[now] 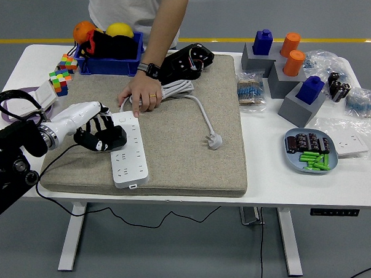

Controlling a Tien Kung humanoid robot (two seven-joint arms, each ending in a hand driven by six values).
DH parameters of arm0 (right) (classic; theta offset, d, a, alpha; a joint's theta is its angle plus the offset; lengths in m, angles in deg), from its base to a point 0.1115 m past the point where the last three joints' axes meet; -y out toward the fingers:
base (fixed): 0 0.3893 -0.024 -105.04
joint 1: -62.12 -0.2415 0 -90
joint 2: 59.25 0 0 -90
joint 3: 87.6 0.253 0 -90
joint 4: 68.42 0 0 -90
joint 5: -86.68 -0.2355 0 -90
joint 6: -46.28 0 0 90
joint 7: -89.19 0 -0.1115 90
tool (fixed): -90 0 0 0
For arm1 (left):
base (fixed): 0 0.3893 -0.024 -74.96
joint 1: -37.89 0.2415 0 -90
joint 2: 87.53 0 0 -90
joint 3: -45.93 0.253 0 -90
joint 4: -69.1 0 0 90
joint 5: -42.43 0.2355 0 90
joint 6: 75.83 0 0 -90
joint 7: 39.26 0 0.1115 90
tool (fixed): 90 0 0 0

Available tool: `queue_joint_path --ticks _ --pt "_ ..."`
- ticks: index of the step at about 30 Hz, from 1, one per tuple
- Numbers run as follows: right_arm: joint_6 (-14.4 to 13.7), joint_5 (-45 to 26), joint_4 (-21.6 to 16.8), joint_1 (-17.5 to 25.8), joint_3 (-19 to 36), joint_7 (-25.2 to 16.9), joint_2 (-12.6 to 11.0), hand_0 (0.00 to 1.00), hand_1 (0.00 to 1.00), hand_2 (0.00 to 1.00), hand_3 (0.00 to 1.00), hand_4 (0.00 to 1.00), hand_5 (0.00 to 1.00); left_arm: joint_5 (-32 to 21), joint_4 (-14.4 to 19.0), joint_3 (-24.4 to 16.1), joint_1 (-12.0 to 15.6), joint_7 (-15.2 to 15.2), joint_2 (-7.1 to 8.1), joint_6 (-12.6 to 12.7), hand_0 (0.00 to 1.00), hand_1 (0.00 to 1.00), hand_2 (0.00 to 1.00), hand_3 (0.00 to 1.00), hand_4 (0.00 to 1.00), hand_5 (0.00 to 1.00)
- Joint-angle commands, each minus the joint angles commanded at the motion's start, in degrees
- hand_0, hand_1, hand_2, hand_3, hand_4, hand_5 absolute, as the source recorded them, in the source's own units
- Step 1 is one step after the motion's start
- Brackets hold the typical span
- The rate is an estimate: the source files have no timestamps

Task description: Press the white button,pick up the black plug,place it near the board,insert it into the board

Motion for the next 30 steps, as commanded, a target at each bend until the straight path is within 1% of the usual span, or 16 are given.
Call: queue_joint_path --ticks 9,13,18,21,30 --pt "0.0 0.1 0.0 0.0 0.2 0.0 0.0 0.718 0.697 0.683 0.614 0.715 0.420 1.4 -0.2 0.6 -0.7 0.4 -0.02 -0.1 0.268 0.363 0.364 0.429 0.722 0.002" --pt "0.0 0.0 0.0 0.0 0.0 0.0 0.0 0.718 0.697 0.682 0.614 0.715 0.420 2.7 -0.1 1.1 -1.1 1.0 0.33 -0.5 0.263 0.362 0.363 0.427 0.721 0.002" --pt "0.0 -0.1 0.0 0.0 0.0 0.0 0.0 0.718 0.697 0.682 0.614 0.715 0.420 4.3 0.5 3.1 -1.9 1.8 1.01 -1.2 0.263 0.362 0.363 0.427 0.721 0.002" --pt "0.0 -0.1 0.0 0.0 -0.1 0.0 0.0 0.718 0.697 0.682 0.614 0.715 0.420 4.4 0.7 4.1 -2.5 1.9 1.13 -1.2 0.257 0.362 0.363 0.424 0.721 0.002" --pt "0.0 -0.1 0.0 -0.1 -0.1 0.0 0.0 0.718 0.697 0.682 0.614 0.715 0.421 4.2 0.6 6.6 -4.4 2.0 0.57 -0.6 0.254 0.356 0.358 0.415 0.722 0.002"
